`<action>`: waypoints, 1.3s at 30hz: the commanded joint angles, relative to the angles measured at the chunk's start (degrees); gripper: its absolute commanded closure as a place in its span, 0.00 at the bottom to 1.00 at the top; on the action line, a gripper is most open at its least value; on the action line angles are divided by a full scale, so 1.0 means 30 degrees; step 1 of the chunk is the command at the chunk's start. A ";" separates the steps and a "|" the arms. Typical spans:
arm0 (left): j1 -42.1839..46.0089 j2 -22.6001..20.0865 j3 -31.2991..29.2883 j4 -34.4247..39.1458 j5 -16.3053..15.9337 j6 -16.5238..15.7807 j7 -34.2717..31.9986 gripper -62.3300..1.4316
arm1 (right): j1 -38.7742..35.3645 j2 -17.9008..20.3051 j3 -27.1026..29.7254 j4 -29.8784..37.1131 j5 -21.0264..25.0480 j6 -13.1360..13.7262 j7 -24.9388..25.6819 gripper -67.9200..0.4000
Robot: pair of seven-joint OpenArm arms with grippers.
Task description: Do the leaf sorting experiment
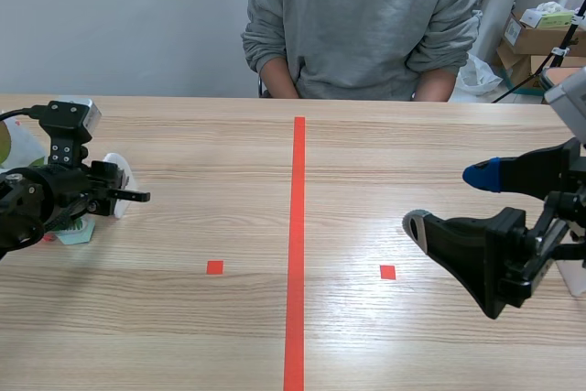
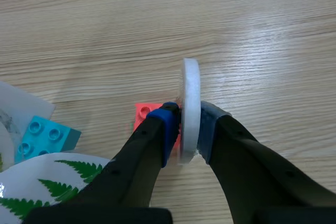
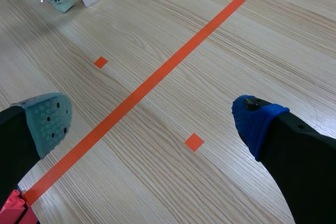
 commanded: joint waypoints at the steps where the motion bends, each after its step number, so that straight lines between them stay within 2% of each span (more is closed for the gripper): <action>1: -0.0153 -0.0015 0.0058 0.0386 -0.0051 -0.0007 -0.0262 0.70 | 0.0313 0.0153 0.0255 0.0262 0.0262 0.0153 0.0342 0.07; 7: -0.0153 -0.0015 0.0058 0.0393 -0.0058 -0.0015 -0.0248 0.51 | 0.0313 0.0153 0.0255 0.0262 0.0262 0.0153 0.0342 0.07; 13: -0.0153 -0.0022 0.0058 0.0612 -0.0058 -0.0029 0.0058 0.15 | 0.0313 0.0153 0.0255 0.0262 0.0262 0.0153 0.0342 0.07; 16: -0.0044 -0.0036 0.0058 0.1362 -0.0102 -0.0029 0.0444 0.04 | 0.0313 0.0153 0.0255 0.0262 0.0262 0.0153 0.0342 0.07; 21: 0.0277 -0.0270 0.0058 0.3351 -0.0350 -0.0058 0.1333 0.03 | 0.0313 0.0153 0.0255 0.0262 0.0255 0.0153 0.0335 0.07; 27: 0.1537 -0.1042 0.0066 0.6674 -0.1698 -0.0284 0.2113 0.03 | 0.0313 0.0153 0.0255 0.0262 0.0255 0.0153 0.0335 0.07; 35: 0.4495 -0.2696 0.0109 1.1693 -0.4575 -0.2368 0.3045 0.03 | 0.0313 0.0160 0.0255 0.0262 0.0255 0.0153 0.0335 0.07; 39: 0.6404 -0.3432 0.0109 1.4149 -0.5654 -0.3133 0.3286 0.03 | 0.0313 0.0160 0.0255 0.0262 0.0255 0.0153 0.0335 0.07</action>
